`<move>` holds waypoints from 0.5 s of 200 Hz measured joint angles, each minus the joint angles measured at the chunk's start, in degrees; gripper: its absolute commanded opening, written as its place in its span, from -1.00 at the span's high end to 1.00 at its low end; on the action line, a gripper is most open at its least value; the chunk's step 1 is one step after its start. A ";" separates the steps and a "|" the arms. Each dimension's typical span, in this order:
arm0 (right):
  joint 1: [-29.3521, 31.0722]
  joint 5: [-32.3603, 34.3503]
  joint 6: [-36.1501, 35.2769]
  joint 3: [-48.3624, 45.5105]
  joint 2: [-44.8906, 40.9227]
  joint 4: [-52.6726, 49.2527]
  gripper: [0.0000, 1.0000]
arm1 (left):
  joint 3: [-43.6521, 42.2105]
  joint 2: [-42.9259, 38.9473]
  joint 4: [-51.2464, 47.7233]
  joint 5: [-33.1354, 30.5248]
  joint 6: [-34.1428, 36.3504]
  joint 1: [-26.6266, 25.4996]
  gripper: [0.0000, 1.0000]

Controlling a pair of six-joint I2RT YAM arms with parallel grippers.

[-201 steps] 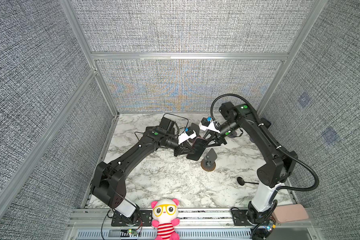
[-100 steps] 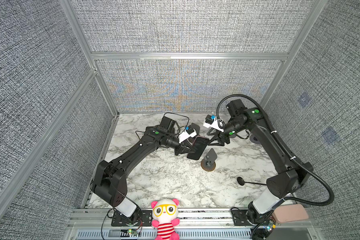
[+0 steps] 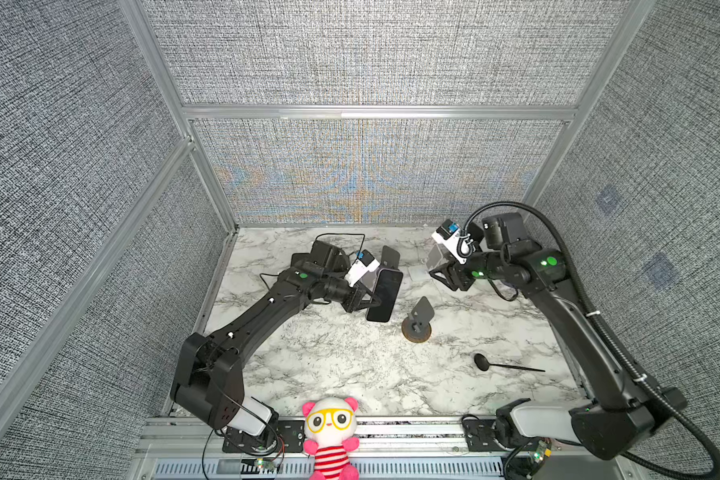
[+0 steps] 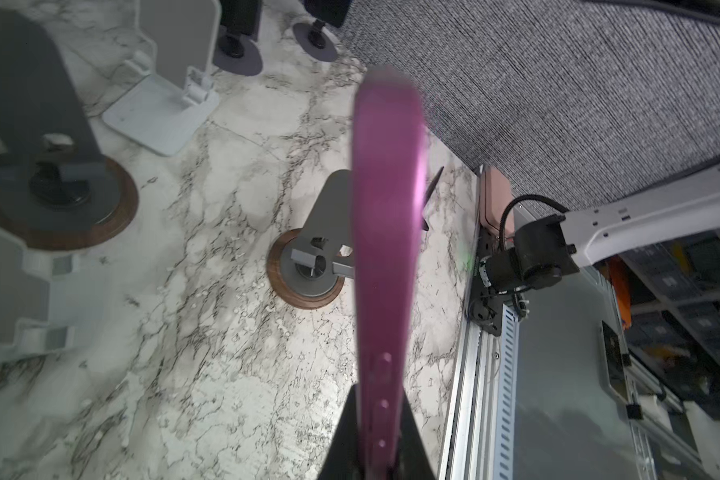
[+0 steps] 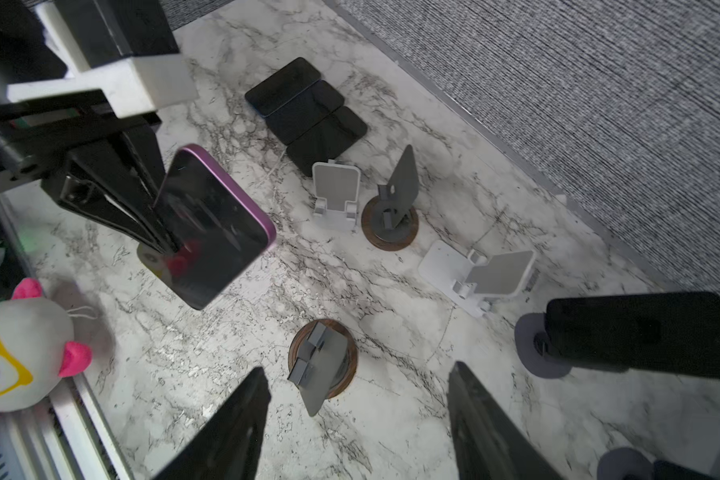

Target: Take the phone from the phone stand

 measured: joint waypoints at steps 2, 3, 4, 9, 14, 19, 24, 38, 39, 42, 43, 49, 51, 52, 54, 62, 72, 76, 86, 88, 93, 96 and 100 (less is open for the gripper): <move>0.00 0.46 0.37 -0.44 -0.39 0.31 -0.28 | 0.00 -0.02 -0.02 -0.13 -0.42 0.04 1.00; 0.00 0.61 0.50 -0.57 -0.52 0.37 -0.28 | 0.00 -0.02 -0.07 -0.28 -0.79 0.13 1.00; 0.00 0.92 0.74 -0.83 -0.79 0.50 -0.28 | 0.00 -0.02 -0.09 -0.35 -0.98 0.17 1.00; 0.00 1.95 1.53 -1.81 -1.64 1.22 -0.28 | 0.00 -0.04 -0.24 -0.76 -2.16 0.31 1.00; 0.00 2.82 2.16 -2.69 -2.47 1.84 -0.28 | 0.04 -0.04 -0.61 -1.11 -3.23 0.61 1.00; 0.00 3.72 2.78 -3.65 -3.37 2.49 -0.28 | 0.15 -0.04 -1.31 -1.44 -4.37 0.81 1.00; 0.00 4.68 3.32 -4.52 -4.24 2.93 -0.28 | 0.24 -0.04 -1.90 -1.70 -5.55 1.05 1.00; 0.00 6.56 4.90 -6.16 -6.27 3.41 -0.28 | 0.68 0.17 -3.63 -2.32 -8.66 1.86 1.00; 0.00 6.64 4.98 -6.23 -6.38 3.45 -0.28 | 0.70 0.20 -3.72 -2.34 -8.81 1.88 1.00; 0.00 6.97 5.29 -6.47 -6.73 3.54 -0.28 | 0.83 0.37 -4.04 -2.43 -9.60 2.10 1.00; 0.00 7.15 5.49 -6.58 -6.91 3.61 -0.28 | 0.85 0.39 -4.13 -2.45 -9.73 2.14 1.00; 0.00 7.72 6.16 -7.08 -7.67 3.80 -0.28 | 1.09 0.79 -4.76 -2.75 -10.71 2.47 1.00; 0.00 7.78 6.34 -7.23 -7.87 3.85 -0.28 | 1.20 0.96 -5.05 -2.84 -11.10 2.54 1.00; 0.00 7.85 6.51 -7.39 -8.09 3.91 -0.28 | 1.22 1.05 -5.16 -2.91 -11.23 2.56 1.00; 0.00 7.91 6.78 -7.63 -8.39 3.98 -0.28 | 1.36 1.29 -5.51 -3.08 -11.63 2.62 1.00; 0.00 8.63 7.50 -8.48 -9.42 4.11 -0.28 | 1.75 2.25 -6.54 -3.41 -12.96 2.95 1.00; 0.00 9.25 8.41 -9.75 -10.82 4.17 -0.28 | 2.27 3.85 -7.85 -3.41 -14.05 3.63 1.00; 0.00 9.33 8.70 -10.16 -11.26 4.20 -0.28 | 2.54 4.68 -8.44 -3.32 -14.53 3.98 1.00; 0.00 10.34 9.27 -11.17 -12.31 4.22 -0.28 | 3.17 6.71 -9.42 -3.19 -15.26 5.05 1.00; 0.00 10.54 9.38 -11.39 -12.48 4.22 -0.28 | 3.34 7.26 -9.70 -3.10 -15.45 5.35 1.00; 0.00 10.69 9.60 -11.72 -12.81 4.15 -0.28 | 3.74 8.48 -10.16 -2.75 -15.74 6.08 1.00; 0.00 10.69 9.75 -11.85 -12.98 4.11 -0.28 | 3.98 9.20 -10.43 -2.47 -15.85 6.56 1.00; 0.00 10.73 10.01 -11.96 -13.11 4.04 -0.28 | 4.31 10.27 -10.86 -2.10 -15.89 7.23 1.00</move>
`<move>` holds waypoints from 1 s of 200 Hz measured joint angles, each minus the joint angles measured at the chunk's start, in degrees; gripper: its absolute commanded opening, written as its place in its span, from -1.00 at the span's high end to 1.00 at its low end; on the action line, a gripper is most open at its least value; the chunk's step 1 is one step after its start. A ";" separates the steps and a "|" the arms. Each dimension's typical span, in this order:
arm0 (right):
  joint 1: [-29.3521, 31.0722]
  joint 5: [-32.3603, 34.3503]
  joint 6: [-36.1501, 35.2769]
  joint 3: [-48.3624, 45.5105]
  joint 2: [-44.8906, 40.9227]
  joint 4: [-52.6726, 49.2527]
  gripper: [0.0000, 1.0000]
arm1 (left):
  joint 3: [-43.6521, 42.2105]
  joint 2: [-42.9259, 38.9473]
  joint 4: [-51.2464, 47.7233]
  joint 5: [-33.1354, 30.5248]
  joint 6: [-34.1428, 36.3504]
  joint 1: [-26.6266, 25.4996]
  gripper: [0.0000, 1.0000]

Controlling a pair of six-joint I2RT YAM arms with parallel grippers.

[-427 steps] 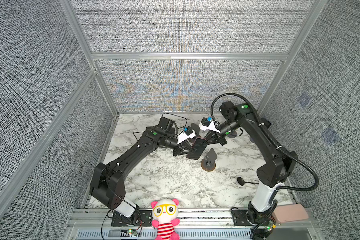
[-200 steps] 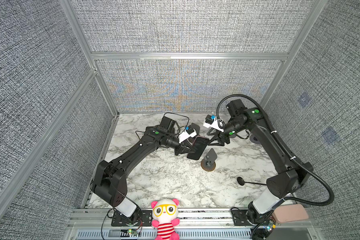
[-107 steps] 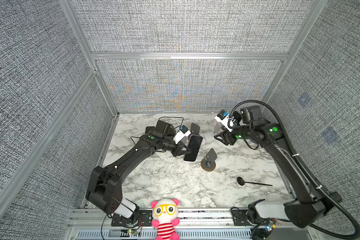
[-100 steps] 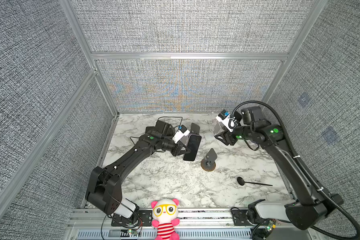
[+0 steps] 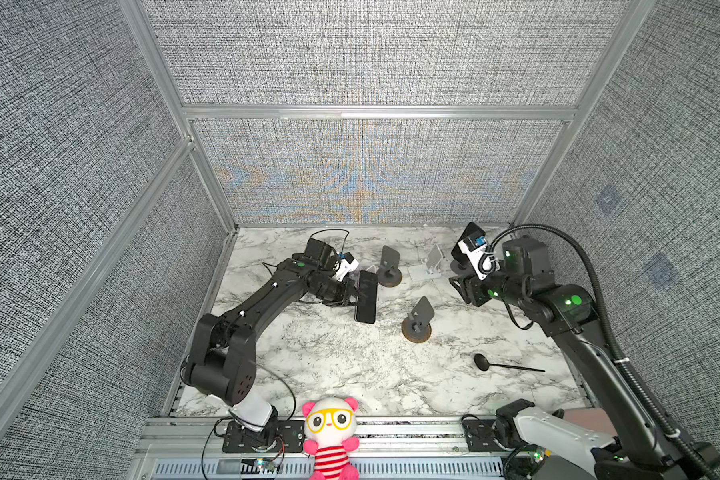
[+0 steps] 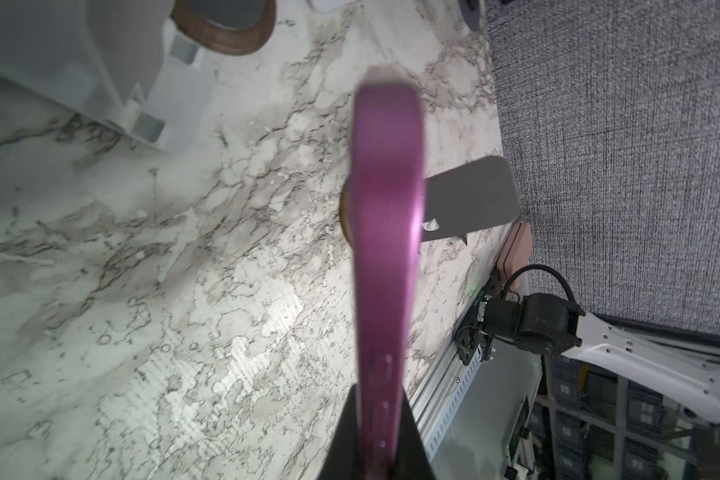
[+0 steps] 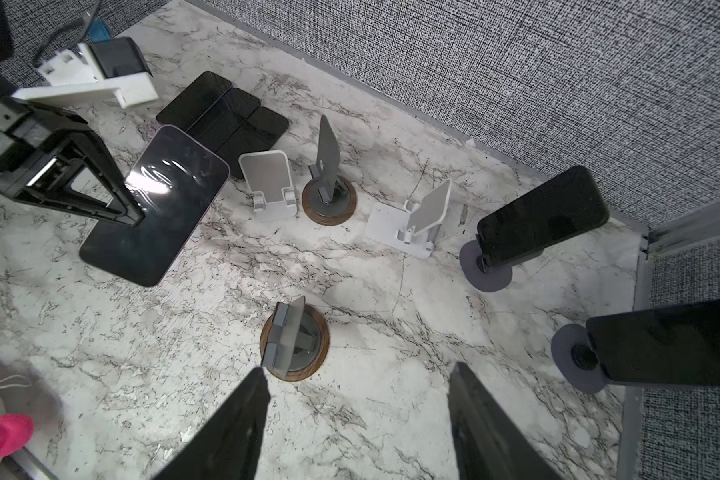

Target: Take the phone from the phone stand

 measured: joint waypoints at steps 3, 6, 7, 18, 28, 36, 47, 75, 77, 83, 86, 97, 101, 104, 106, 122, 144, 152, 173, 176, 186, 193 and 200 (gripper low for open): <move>0.00 0.17 0.17 -0.02 -0.09 -0.07 -0.28 | 0.22 0.66 -0.28 0.22 -0.09 0.46 1.00; 0.00 0.44 0.28 -0.04 -0.15 -0.13 -0.28 | 0.39 1.29 -0.48 0.39 -0.31 0.90 1.00; 0.00 0.59 0.35 -0.07 -0.20 -0.17 -0.28 | 0.42 1.44 -0.52 0.44 -0.37 1.03 1.00; 0.00 1.31 0.85 -0.07 -0.44 -0.52 -0.28 | 0.96 3.52 -1.27 1.31 -1.03 2.78 1.00; 0.00 1.51 0.96 -0.22 -0.83 -0.90 -0.28 | 1.09 4.76 -1.81 1.75 -0.98 4.13 1.00; 0.00 1.86 0.96 -0.52 -1.31 -1.22 -0.28 | 1.09 5.42 -2.49 1.88 -0.87 5.11 1.00; 0.00 2.38 0.94 -1.09 -2.10 -1.68 -0.28 | 1.09 5.99 -3.21 1.92 -0.33 5.92 1.00; -0.17 3.21 0.87 -2.10 -3.37 -1.79 -0.28 | 0.28 7.21 -4.33 3.34 1.75 8.00 1.00; -0.17 3.28 0.83 -2.16 -3.41 -1.79 -0.28 | 0.22 7.32 -4.44 3.37 1.88 8.17 1.00; -0.17 3.65 0.72 -2.34 -3.56 -1.79 -0.28 | 0.04 7.72 -4.74 3.50 2.38 8.61 1.00; -0.17 3.87 0.72 -2.43 -3.61 -1.79 -0.28 | 0.00 7.93 -4.92 3.56 2.62 8.85 1.00; -0.20 4.20 0.70 -2.75 -3.74 -1.79 -0.28 | -0.07 8.85 -5.51 3.56 3.74 9.40 1.00; -0.20 4.22 0.70 -2.89 -3.74 -1.79 -0.28 | -0.09 9.27 -5.68 3.63 4.26 9.51 1.00; -0.20 4.26 0.68 -2.93 -3.74 -1.81 -0.28 | -0.11 9.51 -5.79 3.65 4.61 9.51 1.00; -0.20 4.33 0.68 -2.99 -3.74 -1.84 -0.28 | -0.15 9.70 -5.84 3.63 4.81 9.53 1.00; -0.20 4.98 0.57 -3.34 -3.76 -1.84 -0.28 | -0.46 11.04 -6.67 3.67 6.32 9.86 1.00; -0.20 5.49 0.48 -4.02 -3.74 -1.84 -0.28 | -0.46 12.55 -7.45 2.71 7.74 10.25 1.00; -0.20 5.51 0.48 -4.13 -3.56 -1.84 -0.29 | -0.35 12.92 -7.50 2.23 8.04 10.25 1.00; -0.20 5.66 0.48 -4.35 -3.10 -1.84 -0.28 | -0.33 13.73 -7.48 1.07 8.44 10.25 1.00; -0.20 5.66 0.48 -4.37 -3.06 -1.81 -0.28 | -0.33 13.81 -7.45 1.01 8.44 10.23 1.00; -0.20 5.68 0.46 -4.50 -2.97 -1.81 -0.28 | -0.33 14.16 -7.32 0.68 8.44 10.25 1.00; -0.20 5.68 0.42 -4.68 -2.95 -1.77 -0.28 | -0.28 14.49 -7.26 0.20 8.44 10.25 1.00; -0.20 5.68 0.28 -4.79 -2.84 -1.79 -0.29 | -0.20 14.82 -7.17 -0.26 8.41 10.25 1.00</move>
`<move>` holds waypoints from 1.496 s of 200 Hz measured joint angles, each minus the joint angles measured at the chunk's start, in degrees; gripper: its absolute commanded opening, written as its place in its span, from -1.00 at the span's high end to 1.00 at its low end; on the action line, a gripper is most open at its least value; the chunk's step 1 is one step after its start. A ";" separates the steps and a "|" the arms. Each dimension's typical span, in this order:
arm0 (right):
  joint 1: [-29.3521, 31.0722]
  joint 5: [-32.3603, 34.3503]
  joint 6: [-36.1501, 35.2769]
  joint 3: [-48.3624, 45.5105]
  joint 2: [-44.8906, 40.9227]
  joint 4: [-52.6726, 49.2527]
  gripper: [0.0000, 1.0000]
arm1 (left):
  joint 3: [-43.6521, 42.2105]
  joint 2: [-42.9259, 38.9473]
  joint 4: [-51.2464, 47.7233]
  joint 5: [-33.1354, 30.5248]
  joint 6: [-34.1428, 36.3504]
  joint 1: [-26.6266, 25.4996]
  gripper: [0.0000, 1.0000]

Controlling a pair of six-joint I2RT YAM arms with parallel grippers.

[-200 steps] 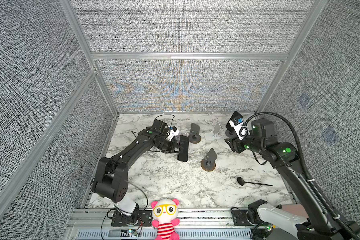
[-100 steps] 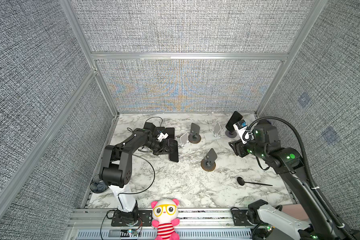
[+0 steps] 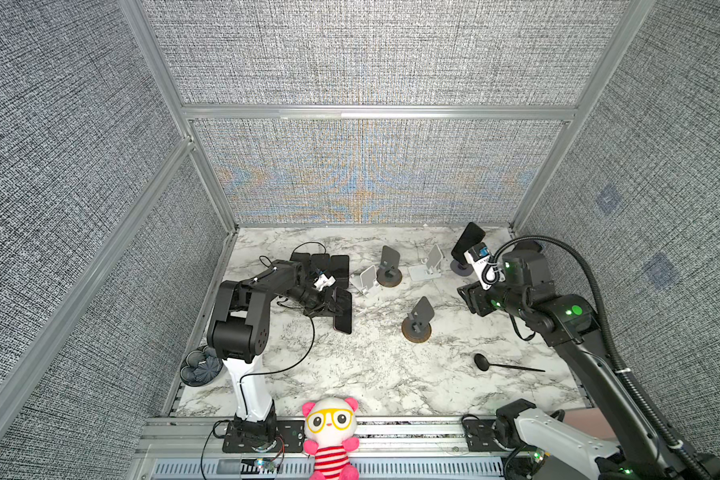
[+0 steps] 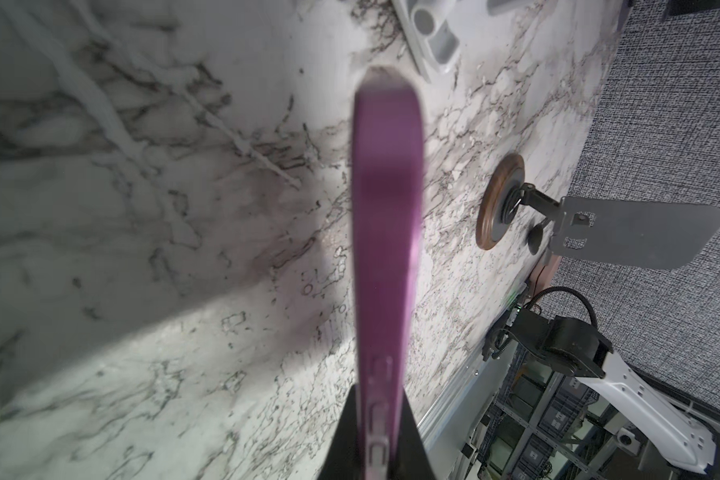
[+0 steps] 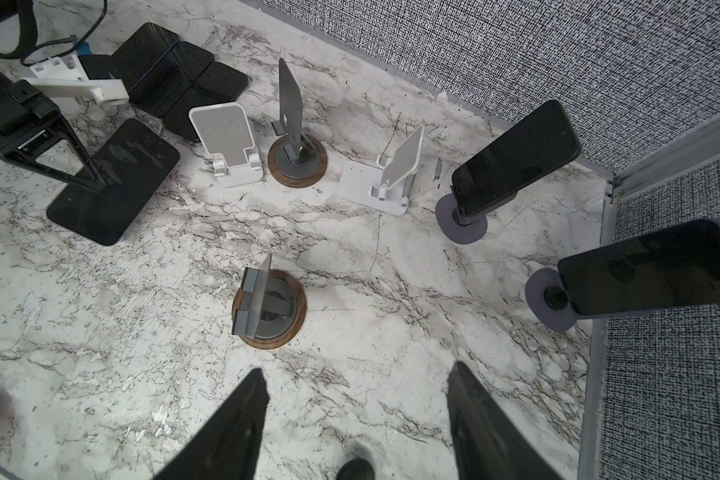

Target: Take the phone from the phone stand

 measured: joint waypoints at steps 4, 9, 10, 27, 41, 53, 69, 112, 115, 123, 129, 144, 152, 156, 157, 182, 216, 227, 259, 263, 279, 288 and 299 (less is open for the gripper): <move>0.00 0.00 0.00 -0.02 0.07 0.00 -0.28 | 0.04 0.22 0.13 -0.24 0.00 0.00 1.00; 0.00 0.00 -0.02 -0.02 0.17 0.00 -0.28 | 0.11 0.46 0.20 -0.50 0.00 0.00 1.00; 0.00 0.00 -0.02 -0.02 0.20 0.00 -0.28 | 0.11 0.48 0.20 -0.55 0.00 0.00 1.00; 0.00 0.00 -0.17 -0.02 0.35 0.00 -0.28 | 0.22 0.85 0.50 -1.31 -0.02 0.00 1.00; 0.00 0.04 -0.24 -0.09 0.35 0.00 -0.29 | 0.22 1.22 0.90 -1.44 -0.02 0.00 1.00; 0.00 0.20 -0.44 -0.31 0.33 0.04 -0.29 | 0.22 1.79 1.49 -1.44 -0.44 0.00 1.00; 0.00 0.24 -0.76 -0.61 0.33 0.11 -0.29 | 0.22 2.01 1.75 -1.40 -0.68 0.00 1.00; 0.00 0.48 -1.03 -1.36 0.81 0.20 -0.29 | 0.15 2.40 2.21 -1.49 -1.62 0.07 1.00; 0.00 0.57 -1.05 -1.42 0.81 0.20 -0.29 | 0.13 2.40 2.25 -1.51 -1.77 0.09 1.00; 0.00 0.85 -1.05 -1.49 0.79 0.17 -0.29 | 0.04 2.49 2.32 -1.60 -1.99 0.20 1.00; 0.00 0.85 -1.05 -1.51 0.76 0.20 -0.29 | -0.02 2.80 2.56 -1.44 -2.12 0.33 1.00; 0.00 0.90 -1.11 -1.55 0.74 0.20 -0.29 | -0.35 3.58 3.30 -0.04 -2.23 0.72 1.00; 0.00 1.09 -1.20 -1.57 0.72 0.20 -0.29 | -0.66 3.67 3.69 0.33 -2.51 0.81 1.00; 0.00 1.07 -1.20 -1.64 0.70 0.20 -0.29 | -0.74 3.67 3.91 0.46 -2.71 0.83 1.00; 0.00 1.07 -1.20 -1.66 0.68 0.20 -0.29 | -0.76 3.69 4.02 0.48 -2.82 0.81 1.00; 0.00 1.09 -1.22 -1.79 0.63 0.17 -0.29 | -0.87 4.09 5.62 1.18 -4.04 0.87 1.00; 0.00 1.11 -1.25 -1.81 0.63 0.17 -0.29 | -0.87 4.63 6.82 1.73 -4.52 1.53 1.00; 0.00 1.27 -1.25 -1.81 0.66 0.17 -0.29 | -0.96 4.83 7.06 1.97 -4.50 1.81 1.00; 0.00 1.29 -1.40 -1.81 0.98 0.17 -0.29 | -1.55 5.25 7.78 2.86 -4.42 2.62 0.74; 0.00 1.29 -1.40 -1.81 1.07 0.17 -0.29 | -1.51 5.40 7.69 2.99 -4.28 2.69 0.70; 0.00 1.27 -1.40 -1.79 1.38 0.17 -0.29 | -1.29 6.03 7.43 1.86 -4.17 2.84 0.66; 0.00 1.27 -1.40 -1.79 1.44 0.17 -0.29 | -1.29 6.27 7.39 1.66 -4.00 2.97 0.66; 0.00 1.27 -1.40 -1.79 1.46 0.17 -0.29 | -1.29 6.23 7.39 1.33 -4.00 2.99 0.65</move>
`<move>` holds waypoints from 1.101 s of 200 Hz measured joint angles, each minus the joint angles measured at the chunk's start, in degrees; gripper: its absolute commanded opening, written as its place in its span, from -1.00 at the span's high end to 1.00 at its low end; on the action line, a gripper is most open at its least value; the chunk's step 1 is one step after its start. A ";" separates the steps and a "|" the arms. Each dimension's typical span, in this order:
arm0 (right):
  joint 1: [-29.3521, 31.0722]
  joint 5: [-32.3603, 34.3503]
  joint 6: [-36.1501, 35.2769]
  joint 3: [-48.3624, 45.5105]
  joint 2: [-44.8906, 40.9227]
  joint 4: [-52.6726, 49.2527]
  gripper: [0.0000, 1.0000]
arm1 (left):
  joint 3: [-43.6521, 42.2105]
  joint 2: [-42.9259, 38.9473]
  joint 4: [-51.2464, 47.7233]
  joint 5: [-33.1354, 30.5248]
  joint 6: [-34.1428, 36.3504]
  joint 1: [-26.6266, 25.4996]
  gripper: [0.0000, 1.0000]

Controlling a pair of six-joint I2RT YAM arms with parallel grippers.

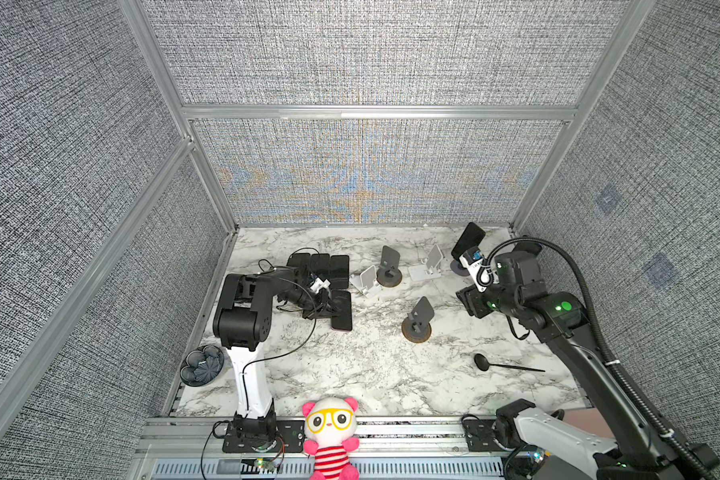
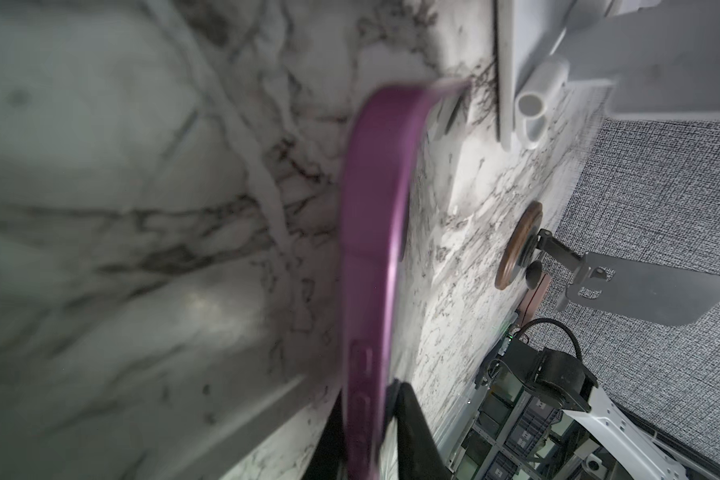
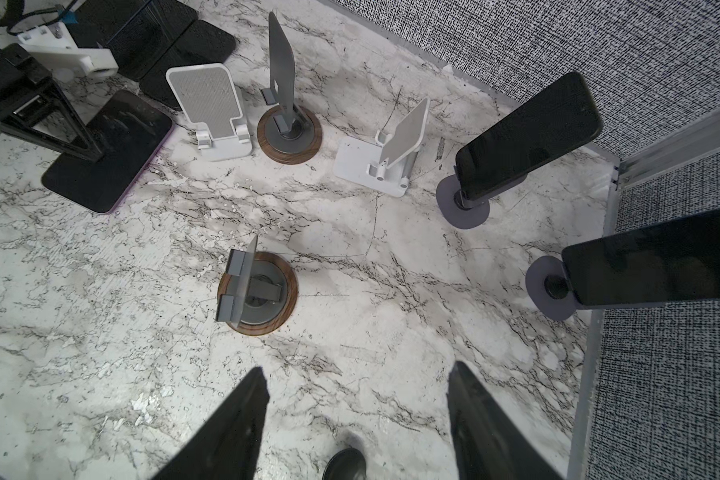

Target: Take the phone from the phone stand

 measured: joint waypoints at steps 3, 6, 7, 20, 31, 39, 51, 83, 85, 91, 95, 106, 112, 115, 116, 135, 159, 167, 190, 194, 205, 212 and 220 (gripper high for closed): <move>0.00 0.00 0.00 0.00 0.00 0.00 -0.29 | 0.00 -0.04 0.00 -0.11 0.00 0.00 0.64; 0.00 0.00 0.00 0.00 0.00 0.00 -0.29 | 0.00 -0.04 -0.02 -0.24 0.00 0.00 0.64; 0.00 0.00 0.00 0.00 0.00 0.00 -0.29 | 0.00 -0.04 -0.02 -0.24 0.00 0.00 0.64; 0.00 0.00 0.00 0.00 0.00 0.00 -0.29 | 0.20 -0.04 -0.24 -0.74 0.02 0.15 0.64; 0.00 0.00 0.00 0.00 0.00 0.00 -0.29 | 0.35 -0.04 -0.44 -1.09 0.00 0.31 0.63; 0.00 0.00 0.00 0.00 -0.02 0.00 -0.29 | 0.46 -0.07 -0.57 -1.31 0.00 0.39 0.62; 0.00 0.00 0.00 0.00 -0.07 0.00 -0.29 | 0.61 -0.09 -0.76 -1.88 0.00 0.50 0.60; 0.00 0.00 -0.02 0.00 -0.07 0.00 -0.29 | 0.76 -0.24 -0.96 -4.13 -0.09 0.68 0.39; 0.00 0.00 -0.02 0.00 -0.07 0.00 -0.29 | 0.81 -0.26 -1.01 -4.20 -0.09 0.68 0.38; 0.00 0.00 -0.02 0.00 -0.07 0.00 -0.29 | 0.87 -0.28 -1.11 -4.35 -0.13 0.68 0.33; 0.00 0.00 -0.02 0.00 -0.07 0.00 -0.29 | 0.92 -0.28 -1.16 -4.31 -0.17 0.70 0.33; 0.00 0.00 -0.02 0.00 -0.04 0.00 -0.29 | 1.07 -0.33 -1.33 -4.28 -0.31 0.70 0.31; 0.00 0.00 -0.02 0.00 -0.04 0.00 -0.29 | 1.07 -0.37 -1.36 -4.31 -0.28 0.70 0.26; 0.00 0.00 -0.02 0.00 -0.04 0.00 -0.29 | 1.09 -0.37 -1.36 -4.31 -0.28 0.70 0.25; 0.00 0.00 -0.02 0.00 -0.04 0.00 -0.29 | 1.09 -0.37 -1.36 -4.31 -0.28 0.70 0.23; 0.00 0.00 -0.02 0.00 -0.15 0.00 -0.29 | 1.25 -0.70 -1.75 -4.31 -0.28 0.70 0.09; 0.00 0.00 -0.02 0.00 -0.63 0.00 -0.29 | 1.49 -0.92 -2.29 -4.59 -0.28 0.70 0.04; 0.00 0.00 0.00 0.00 -0.72 0.00 -0.29 | 1.60 -0.96 -2.45 -4.61 -0.26 0.70 0.02; 0.00 0.00 0.00 -0.02 -0.76 0.00 -0.29 | 1.95 -1.29 -3.28 -5.86 -0.24 0.70 -0.03; 0.00 0.00 0.00 -0.02 -0.79 0.00 -0.29 | 2.05 -1.31 -3.45 -6.12 -0.24 0.70 -0.03; 0.00 0.00 0.00 -0.07 -0.83 0.00 -0.29 | 2.38 -1.38 -3.93 -6.86 -0.17 0.70 -0.04; 0.00 0.00 0.00 -0.13 -0.85 -0.02 -0.29 | 2.58 -1.38 -4.28 -7.32 -0.04 0.70 -0.04; 0.00 0.00 0.02 -0.17 -0.87 -0.02 -0.29 | 2.80 -1.38 -4.52 -7.61 -0.02 0.70 -0.04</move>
